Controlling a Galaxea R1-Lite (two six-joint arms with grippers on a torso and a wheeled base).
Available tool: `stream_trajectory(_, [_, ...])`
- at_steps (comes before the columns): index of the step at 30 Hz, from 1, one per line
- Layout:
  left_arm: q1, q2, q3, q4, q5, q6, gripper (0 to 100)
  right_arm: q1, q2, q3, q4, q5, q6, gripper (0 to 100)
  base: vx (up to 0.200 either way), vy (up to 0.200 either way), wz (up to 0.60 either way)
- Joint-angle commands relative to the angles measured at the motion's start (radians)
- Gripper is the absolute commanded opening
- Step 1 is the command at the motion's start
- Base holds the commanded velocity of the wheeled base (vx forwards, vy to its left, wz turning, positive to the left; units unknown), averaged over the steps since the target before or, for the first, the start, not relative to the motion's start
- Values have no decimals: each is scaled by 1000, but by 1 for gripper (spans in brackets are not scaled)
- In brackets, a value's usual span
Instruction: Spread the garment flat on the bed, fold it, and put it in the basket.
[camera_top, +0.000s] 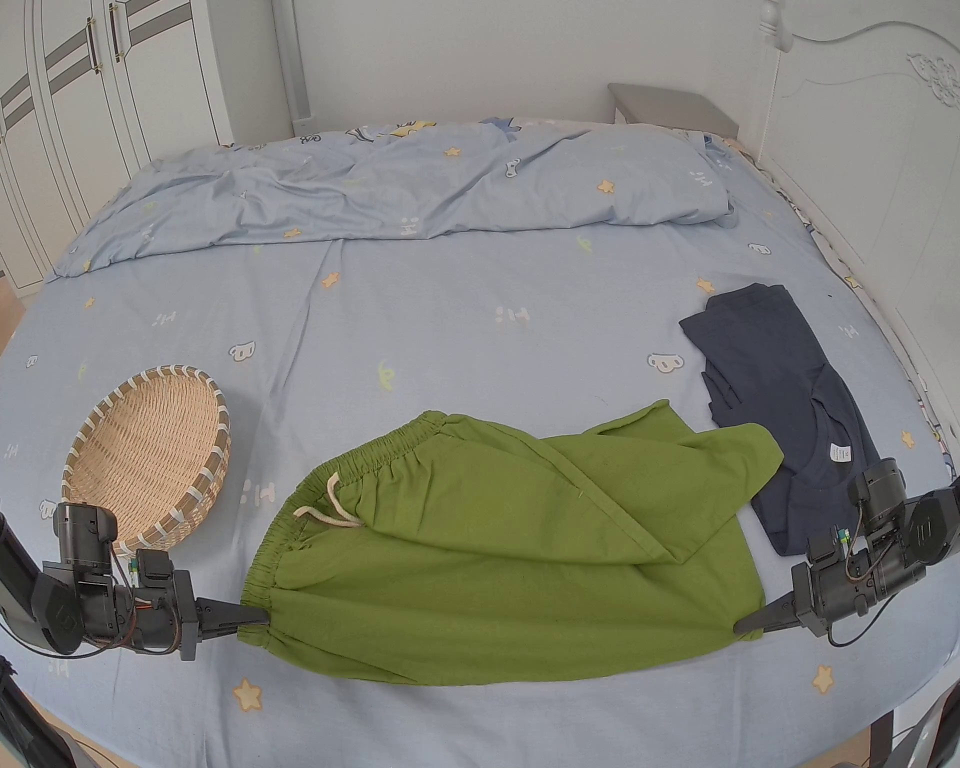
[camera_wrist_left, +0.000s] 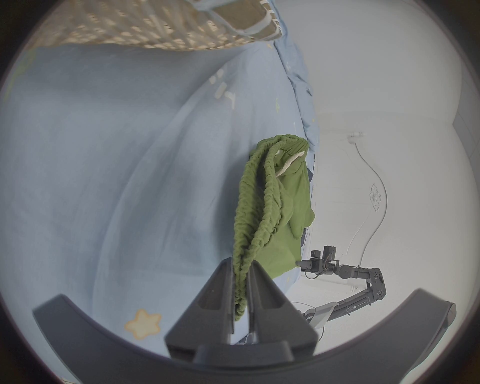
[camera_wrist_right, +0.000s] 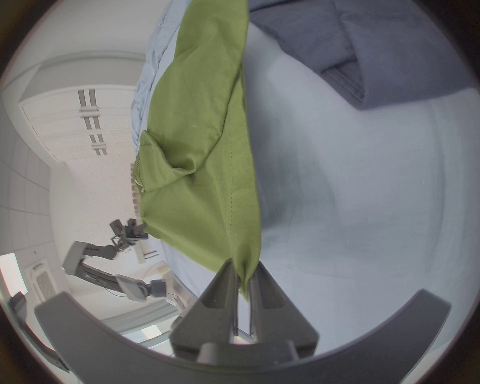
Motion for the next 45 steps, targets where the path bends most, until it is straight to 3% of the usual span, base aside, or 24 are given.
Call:
stream_trajectory(1, [115, -132, -9, 202, 2, 185, 0, 40, -85, 80, 37, -106, -73, 0, 0, 0, 0])
stream_trajectory(2, [118, -132, -9, 208, 2, 192, 0, 40, -86, 82, 37, -105, -75, 0, 0, 0, 0])
stream_trajectory(4, [165, -132, -7, 312, 11, 324, 0, 40, -94, 112, 37, -105, -91, 0, 0, 0, 0])
stream_trajectory(6, [180, -132, -7, 375, 42, 400, 0, 45, -109, 129, 37, -106, -93, 0, 0, 0, 0])
stream_trajectory(10, [199, -128, 8, 449, 108, 518, 0, 48, -109, 164, 36, -106, -96, 0, 0, 0, 0])
stream_trajectory(13, [205, -116, 25, 464, 114, 574, 0, 51, -102, 180, 34, -108, -110, 0, 0, 0, 0])
stream_trajectory(22, [253, -97, 76, 455, 143, 597, 0, 74, -66, 221, -22, -110, -150, 0, 0, 0, 0])
stream_trajectory(35, [214, -71, 116, 453, 163, 608, 0, 111, -13, 246, -90, -113, -148, 0, 0, 0, 0])
stream_trajectory(38, [214, -30, 113, 447, 214, 622, 0, 112, -8, 250, -97, -113, -148, 0, 0, 0, 0])
stream_trajectory(39, [214, -27, 114, 445, 219, 624, 100, 112, -8, 250, -97, -113, -148, 0, 0, 0, 0])
stream_trajectory(40, [213, -22, 117, 436, 228, 631, 100, 112, -8, 250, -97, -114, -150, 0, 0, 0, 0])
stream_trajectory(41, [213, -22, 119, 433, 228, 633, 100, 112, -8, 250, -99, -114, -148, 100, 0, 0, 0])
stream_trajectory(45, [213, -31, 122, 426, 226, 631, 100, 111, -8, 250, -101, -113, -147, 100, 0, 0, 0])
